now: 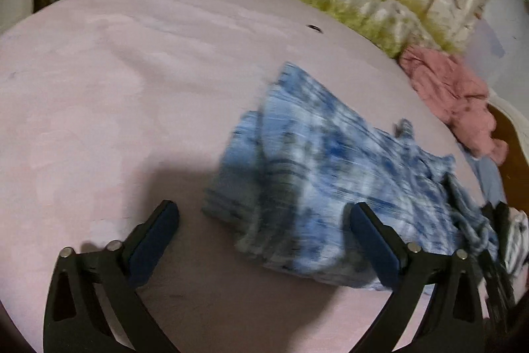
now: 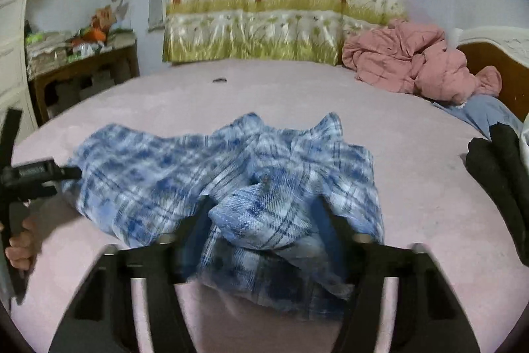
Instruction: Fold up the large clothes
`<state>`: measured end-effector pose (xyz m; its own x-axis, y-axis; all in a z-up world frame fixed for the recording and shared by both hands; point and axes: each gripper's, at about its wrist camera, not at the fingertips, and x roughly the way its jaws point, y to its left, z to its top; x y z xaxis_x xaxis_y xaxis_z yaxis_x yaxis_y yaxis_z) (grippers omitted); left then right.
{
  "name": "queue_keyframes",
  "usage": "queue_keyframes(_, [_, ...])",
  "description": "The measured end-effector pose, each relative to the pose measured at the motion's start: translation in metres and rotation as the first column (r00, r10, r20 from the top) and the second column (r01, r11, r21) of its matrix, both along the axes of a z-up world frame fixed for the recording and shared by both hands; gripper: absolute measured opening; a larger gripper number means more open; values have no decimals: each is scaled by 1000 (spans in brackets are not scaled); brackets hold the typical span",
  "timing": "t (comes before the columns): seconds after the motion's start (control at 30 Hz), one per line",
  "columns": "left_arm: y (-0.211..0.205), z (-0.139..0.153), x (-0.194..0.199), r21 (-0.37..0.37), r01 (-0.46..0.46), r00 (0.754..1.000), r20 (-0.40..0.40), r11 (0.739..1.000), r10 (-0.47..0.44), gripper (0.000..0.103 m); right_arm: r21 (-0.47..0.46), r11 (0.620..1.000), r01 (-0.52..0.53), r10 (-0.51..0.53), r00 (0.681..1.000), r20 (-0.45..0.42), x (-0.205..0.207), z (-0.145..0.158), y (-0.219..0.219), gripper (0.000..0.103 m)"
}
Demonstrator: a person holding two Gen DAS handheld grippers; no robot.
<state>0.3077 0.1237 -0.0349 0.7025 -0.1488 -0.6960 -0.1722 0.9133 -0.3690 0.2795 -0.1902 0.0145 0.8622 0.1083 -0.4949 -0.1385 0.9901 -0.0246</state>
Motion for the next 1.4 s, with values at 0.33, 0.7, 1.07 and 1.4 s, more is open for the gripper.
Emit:
queue_keyframes(0.33, [-19, 31, -22, 120, -8, 981, 195, 993, -16, 13, 104, 968, -227, 238, 965, -107, -11, -13, 6, 26])
queue_keyframes(0.7, [-28, 37, -22, 156, 7, 971, 235, 988, -44, 14, 86, 979, -186, 180, 981, 70, -35, 6, 4, 67])
queue_keyframes(1.07, [-45, 54, -40, 208, 35, 919, 377, 978, -113, 13, 303, 949, 90, -91, 996, -11, -19, 6, -71, 68])
queue_keyframes(1.4, [-84, 108, -47, 159, 127, 861, 472, 979, -188, 11, 100, 995, -15, 28, 991, -127, 6, -18, -19, 78])
